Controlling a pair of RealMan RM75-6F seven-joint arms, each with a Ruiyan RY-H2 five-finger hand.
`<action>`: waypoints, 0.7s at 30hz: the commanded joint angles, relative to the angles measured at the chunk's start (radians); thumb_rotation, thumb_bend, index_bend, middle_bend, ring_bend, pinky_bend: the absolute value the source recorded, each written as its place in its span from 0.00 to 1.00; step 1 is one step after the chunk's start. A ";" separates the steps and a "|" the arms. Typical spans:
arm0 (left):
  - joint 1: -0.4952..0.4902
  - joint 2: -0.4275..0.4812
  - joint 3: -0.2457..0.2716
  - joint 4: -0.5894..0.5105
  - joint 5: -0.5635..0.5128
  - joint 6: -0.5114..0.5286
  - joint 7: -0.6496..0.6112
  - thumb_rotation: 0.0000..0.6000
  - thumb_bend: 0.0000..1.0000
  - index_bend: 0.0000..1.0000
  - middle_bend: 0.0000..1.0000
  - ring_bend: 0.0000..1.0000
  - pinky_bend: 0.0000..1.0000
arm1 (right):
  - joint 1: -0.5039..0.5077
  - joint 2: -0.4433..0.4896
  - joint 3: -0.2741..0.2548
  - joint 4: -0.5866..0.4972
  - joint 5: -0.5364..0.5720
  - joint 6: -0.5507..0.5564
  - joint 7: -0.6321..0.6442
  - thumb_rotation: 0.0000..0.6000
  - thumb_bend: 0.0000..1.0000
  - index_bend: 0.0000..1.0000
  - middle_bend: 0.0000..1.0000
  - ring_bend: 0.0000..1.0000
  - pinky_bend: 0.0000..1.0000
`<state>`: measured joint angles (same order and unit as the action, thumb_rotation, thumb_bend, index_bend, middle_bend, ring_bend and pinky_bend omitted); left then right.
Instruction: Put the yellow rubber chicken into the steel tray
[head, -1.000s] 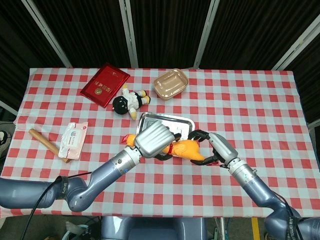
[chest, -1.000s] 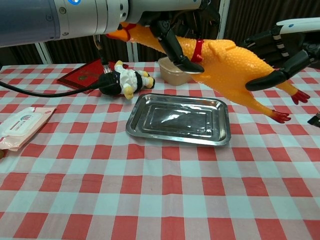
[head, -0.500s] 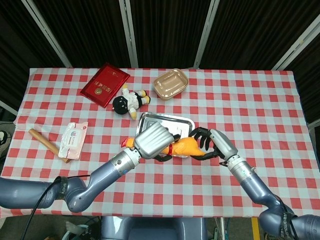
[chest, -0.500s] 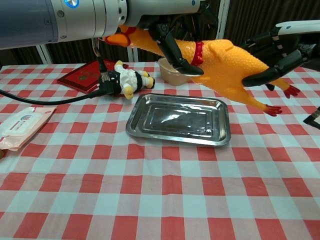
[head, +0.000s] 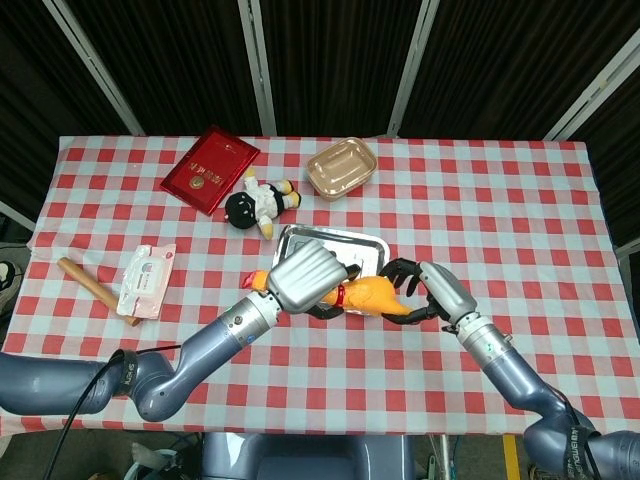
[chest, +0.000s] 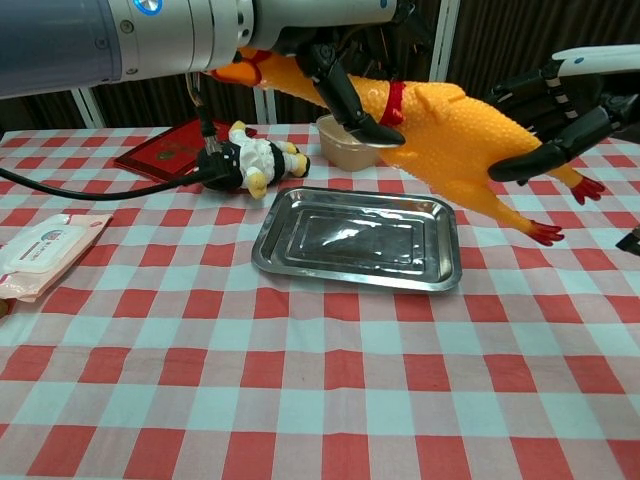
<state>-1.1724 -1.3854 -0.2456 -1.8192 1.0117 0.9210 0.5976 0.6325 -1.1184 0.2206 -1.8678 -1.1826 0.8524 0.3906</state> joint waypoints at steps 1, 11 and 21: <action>-0.003 -0.009 0.001 0.013 -0.003 0.011 0.008 1.00 0.56 0.62 0.66 0.59 0.76 | 0.003 0.026 -0.010 -0.004 -0.046 -0.039 0.035 1.00 0.20 0.16 0.24 0.22 0.28; -0.007 -0.029 0.008 0.025 0.002 0.030 0.013 1.00 0.56 0.62 0.67 0.59 0.76 | 0.007 0.032 -0.010 0.010 -0.090 -0.063 0.097 1.00 0.20 0.12 0.22 0.20 0.27; -0.010 -0.041 0.013 0.020 0.005 0.028 0.007 1.00 0.56 0.62 0.66 0.59 0.76 | 0.003 0.006 0.012 0.021 -0.046 -0.026 0.096 1.00 0.34 0.56 0.43 0.47 0.49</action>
<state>-1.1828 -1.4264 -0.2329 -1.7988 1.0164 0.9488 0.6056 0.6370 -1.1070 0.2283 -1.8506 -1.2360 0.8191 0.4877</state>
